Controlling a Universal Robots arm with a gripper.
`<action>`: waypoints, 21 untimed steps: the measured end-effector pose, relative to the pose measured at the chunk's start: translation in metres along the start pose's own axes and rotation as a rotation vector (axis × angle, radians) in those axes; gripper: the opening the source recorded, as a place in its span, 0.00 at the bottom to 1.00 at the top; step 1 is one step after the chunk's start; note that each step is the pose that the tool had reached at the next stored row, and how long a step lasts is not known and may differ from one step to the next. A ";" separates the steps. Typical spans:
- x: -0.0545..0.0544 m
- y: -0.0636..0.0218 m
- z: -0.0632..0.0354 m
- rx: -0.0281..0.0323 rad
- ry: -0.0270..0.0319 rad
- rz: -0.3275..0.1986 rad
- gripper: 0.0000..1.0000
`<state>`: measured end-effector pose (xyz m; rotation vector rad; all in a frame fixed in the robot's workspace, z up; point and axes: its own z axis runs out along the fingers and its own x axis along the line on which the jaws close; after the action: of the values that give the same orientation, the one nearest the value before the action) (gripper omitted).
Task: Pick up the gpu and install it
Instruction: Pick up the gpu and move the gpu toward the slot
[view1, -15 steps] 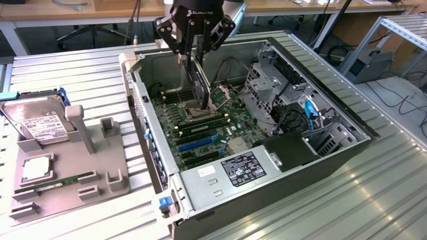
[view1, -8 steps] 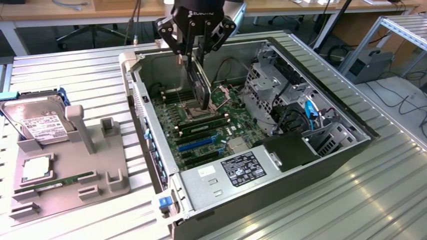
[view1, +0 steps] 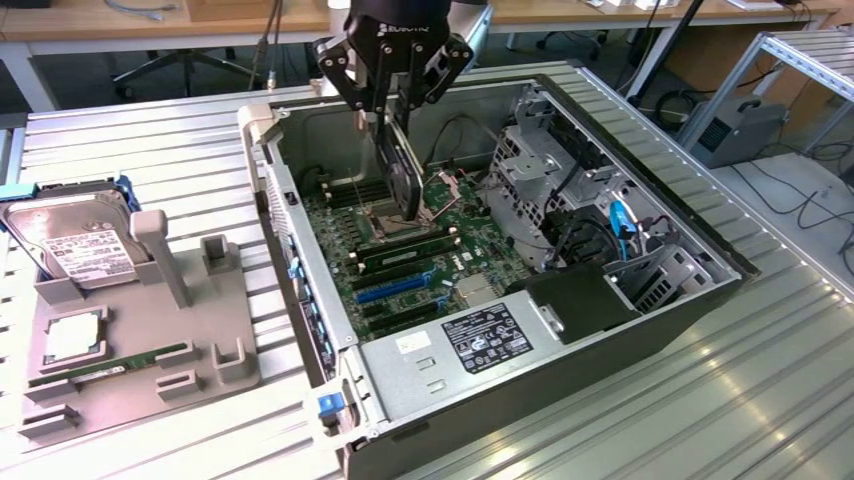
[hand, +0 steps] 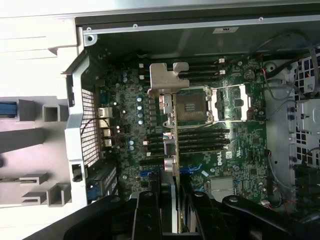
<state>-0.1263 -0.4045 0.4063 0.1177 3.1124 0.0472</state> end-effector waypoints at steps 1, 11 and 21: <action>0.000 0.0000 0.0002 -0.0001 0.0000 0.000 0.27; -0.002 0.0001 0.0023 -0.0001 0.0000 0.000 0.27; -0.005 0.0002 0.0040 0.0000 0.0000 0.000 0.27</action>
<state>-0.1217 -0.4045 0.4024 0.1177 3.1124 0.0472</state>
